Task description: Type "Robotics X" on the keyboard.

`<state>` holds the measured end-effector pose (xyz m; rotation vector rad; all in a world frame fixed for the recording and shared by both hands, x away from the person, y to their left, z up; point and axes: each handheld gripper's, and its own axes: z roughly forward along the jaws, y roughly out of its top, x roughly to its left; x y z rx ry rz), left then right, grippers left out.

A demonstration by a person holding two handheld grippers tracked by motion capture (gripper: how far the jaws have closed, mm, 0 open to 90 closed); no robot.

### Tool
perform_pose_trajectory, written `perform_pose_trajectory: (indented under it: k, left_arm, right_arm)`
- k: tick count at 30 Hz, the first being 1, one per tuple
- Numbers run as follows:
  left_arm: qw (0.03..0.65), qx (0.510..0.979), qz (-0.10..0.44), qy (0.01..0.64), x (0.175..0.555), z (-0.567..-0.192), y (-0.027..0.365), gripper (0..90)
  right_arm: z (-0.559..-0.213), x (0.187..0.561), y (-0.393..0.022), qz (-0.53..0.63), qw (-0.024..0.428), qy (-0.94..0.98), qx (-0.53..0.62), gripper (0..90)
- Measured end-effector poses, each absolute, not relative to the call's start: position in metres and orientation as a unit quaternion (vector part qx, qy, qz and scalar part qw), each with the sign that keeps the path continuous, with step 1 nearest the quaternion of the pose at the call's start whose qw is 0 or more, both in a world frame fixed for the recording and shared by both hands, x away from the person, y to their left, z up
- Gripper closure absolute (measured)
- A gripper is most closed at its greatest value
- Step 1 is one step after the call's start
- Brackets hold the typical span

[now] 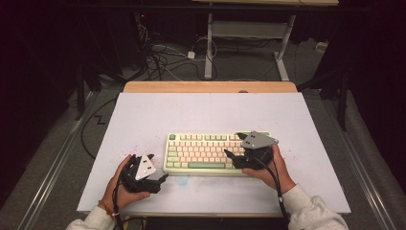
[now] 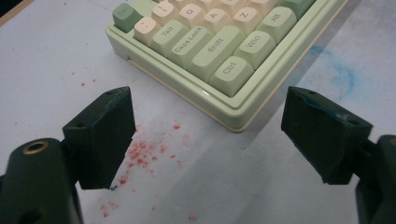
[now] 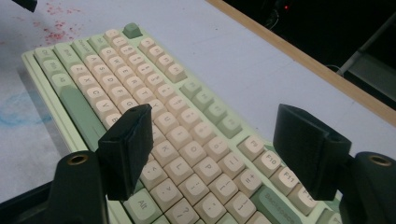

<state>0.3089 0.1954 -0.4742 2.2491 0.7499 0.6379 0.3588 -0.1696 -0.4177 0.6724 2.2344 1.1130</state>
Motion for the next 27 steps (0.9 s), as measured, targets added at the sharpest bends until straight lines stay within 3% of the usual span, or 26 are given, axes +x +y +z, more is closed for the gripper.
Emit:
perform_pose_trajectory:
  k: [20,27]
  left_arm:
    - [0.365,0.847,0.241,0.302,0.308,-0.467,0.197,22.9]
    - [0.366,0.848,0.24,0.299,0.308,-0.465,0.198,31.2]
  right_arm:
    - [-0.42,0.335,-0.211,0.414,0.323,0.804,0.278,24.4]
    - [-0.425,0.325,-0.222,0.411,0.333,0.801,0.281,24.5]
